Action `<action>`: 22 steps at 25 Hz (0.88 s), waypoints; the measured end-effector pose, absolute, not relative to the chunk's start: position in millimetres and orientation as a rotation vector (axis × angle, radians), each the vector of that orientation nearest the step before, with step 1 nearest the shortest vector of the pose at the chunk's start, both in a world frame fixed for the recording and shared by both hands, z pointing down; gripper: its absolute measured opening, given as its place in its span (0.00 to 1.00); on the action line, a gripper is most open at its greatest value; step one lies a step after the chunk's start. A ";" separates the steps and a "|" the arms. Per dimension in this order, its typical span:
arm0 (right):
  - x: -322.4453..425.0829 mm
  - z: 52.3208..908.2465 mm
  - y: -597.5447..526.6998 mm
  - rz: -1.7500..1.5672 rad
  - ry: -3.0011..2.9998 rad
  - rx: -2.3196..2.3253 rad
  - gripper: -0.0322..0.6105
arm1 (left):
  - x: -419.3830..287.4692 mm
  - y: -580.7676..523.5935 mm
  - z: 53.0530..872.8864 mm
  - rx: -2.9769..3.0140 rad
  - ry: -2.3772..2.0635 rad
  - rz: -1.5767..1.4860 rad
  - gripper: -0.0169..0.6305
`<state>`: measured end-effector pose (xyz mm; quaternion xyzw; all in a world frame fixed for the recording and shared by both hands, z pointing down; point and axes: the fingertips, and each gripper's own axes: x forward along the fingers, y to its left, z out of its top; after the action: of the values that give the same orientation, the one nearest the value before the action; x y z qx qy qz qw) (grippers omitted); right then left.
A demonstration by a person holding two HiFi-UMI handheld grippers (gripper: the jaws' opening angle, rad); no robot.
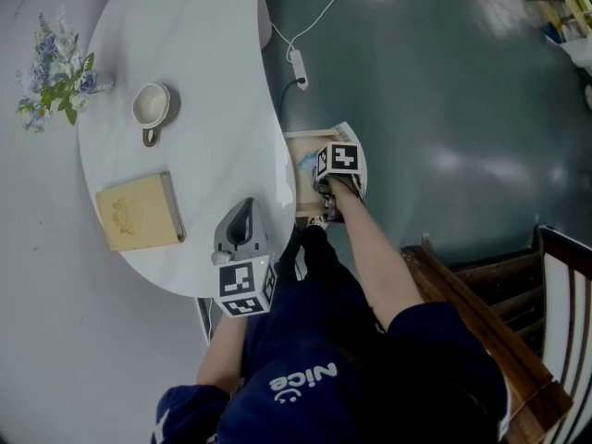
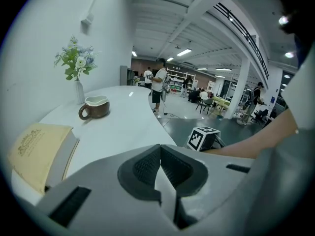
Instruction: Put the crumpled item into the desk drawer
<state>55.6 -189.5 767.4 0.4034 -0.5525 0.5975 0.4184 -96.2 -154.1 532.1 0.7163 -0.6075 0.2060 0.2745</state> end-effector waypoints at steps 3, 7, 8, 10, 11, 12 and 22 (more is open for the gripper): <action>54.0 744.3 -194.5 1.497 -1.451 1.039 0.29 | -92.1 -154.8 524.5 1.950 -1.639 0.537 0.03; 55.8 713.6 -194.5 1.449 -1.537 1.067 0.29 | -88.2 -151.9 511.0 1.974 -1.656 0.505 0.03; 57.1 705.8 -193.5 1.432 -1.556 1.077 0.29 | -87.6 -150.3 507.8 1.979 -1.661 0.496 0.03; 60.6 691.0 -190.1 1.387 -1.595 1.092 0.29 | -85.7 -146.2 502.8 1.988 -1.668 0.480 0.03; 62.7 683.9 -187.9 1.360 -1.614 1.095 0.29 | -84.6 -144.0 500.8 1.990 -1.671 0.471 0.03; 64.6 676.7 -185.7 1.336 -1.633 1.100 0.29 | -83.7 -142.2 498.8 1.993 -1.675 0.462 0.03; 55.7 596.0 -154.1 1.227 -1.857 1.136 0.27 | -84.8 -121.6 482.3 2.023 -1.710 0.410 0.03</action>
<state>55.7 -154.1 596.0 0.4312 -0.7051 0.4658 0.3161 -84.8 -121.6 482.3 0.7348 -0.6211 0.1488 0.2287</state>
